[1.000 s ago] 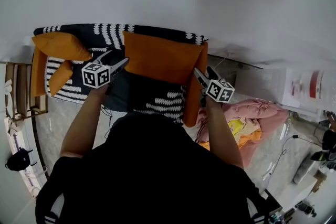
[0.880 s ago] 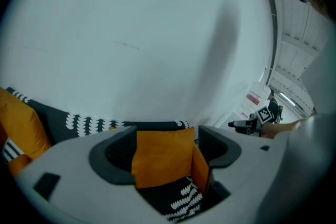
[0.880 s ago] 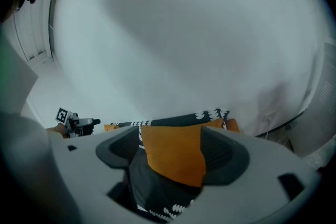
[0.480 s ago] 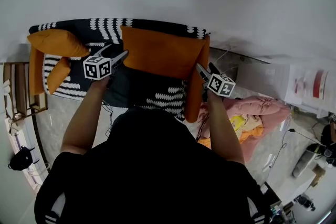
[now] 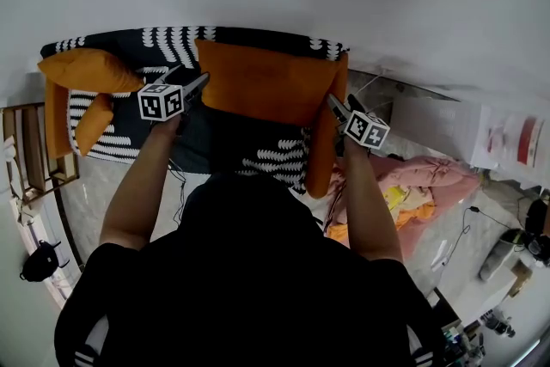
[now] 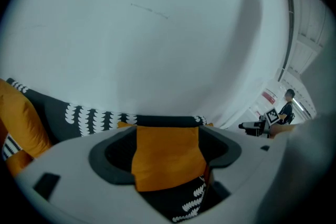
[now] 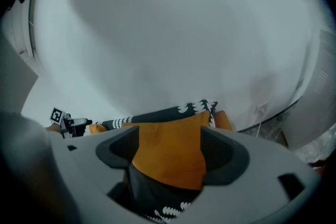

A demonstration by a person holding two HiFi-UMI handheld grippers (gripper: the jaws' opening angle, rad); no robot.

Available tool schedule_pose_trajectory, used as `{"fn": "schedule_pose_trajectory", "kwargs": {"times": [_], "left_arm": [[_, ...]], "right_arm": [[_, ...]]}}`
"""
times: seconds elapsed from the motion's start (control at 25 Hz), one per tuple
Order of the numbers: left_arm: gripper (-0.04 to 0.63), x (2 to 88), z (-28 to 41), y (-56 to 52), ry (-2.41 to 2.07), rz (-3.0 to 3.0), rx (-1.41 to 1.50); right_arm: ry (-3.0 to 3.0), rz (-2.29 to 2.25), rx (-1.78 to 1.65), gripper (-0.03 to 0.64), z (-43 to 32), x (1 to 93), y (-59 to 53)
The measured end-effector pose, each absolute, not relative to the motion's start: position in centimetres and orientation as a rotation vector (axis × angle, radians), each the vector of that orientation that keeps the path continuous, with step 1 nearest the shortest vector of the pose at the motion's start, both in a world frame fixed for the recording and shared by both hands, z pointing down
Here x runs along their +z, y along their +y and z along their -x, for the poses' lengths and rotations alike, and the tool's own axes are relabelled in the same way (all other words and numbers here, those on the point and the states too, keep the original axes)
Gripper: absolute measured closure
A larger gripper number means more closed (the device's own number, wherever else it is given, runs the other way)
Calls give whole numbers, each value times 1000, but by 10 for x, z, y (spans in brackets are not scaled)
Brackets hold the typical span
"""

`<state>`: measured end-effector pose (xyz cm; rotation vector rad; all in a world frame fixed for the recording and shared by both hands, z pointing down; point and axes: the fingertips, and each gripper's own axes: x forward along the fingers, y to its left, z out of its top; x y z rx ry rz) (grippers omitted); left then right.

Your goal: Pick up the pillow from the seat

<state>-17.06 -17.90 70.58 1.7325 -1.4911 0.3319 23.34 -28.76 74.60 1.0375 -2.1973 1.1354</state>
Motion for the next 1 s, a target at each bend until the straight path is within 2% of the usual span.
{"fn": "schedule_pose_trajectory", "kwargs": {"times": [1.0], "left_arm": [[233, 820, 219, -224, -1517, -1507, 215]], "right_arm": [[-2088, -1179, 1231, 259, -215, 821, -338]]}}
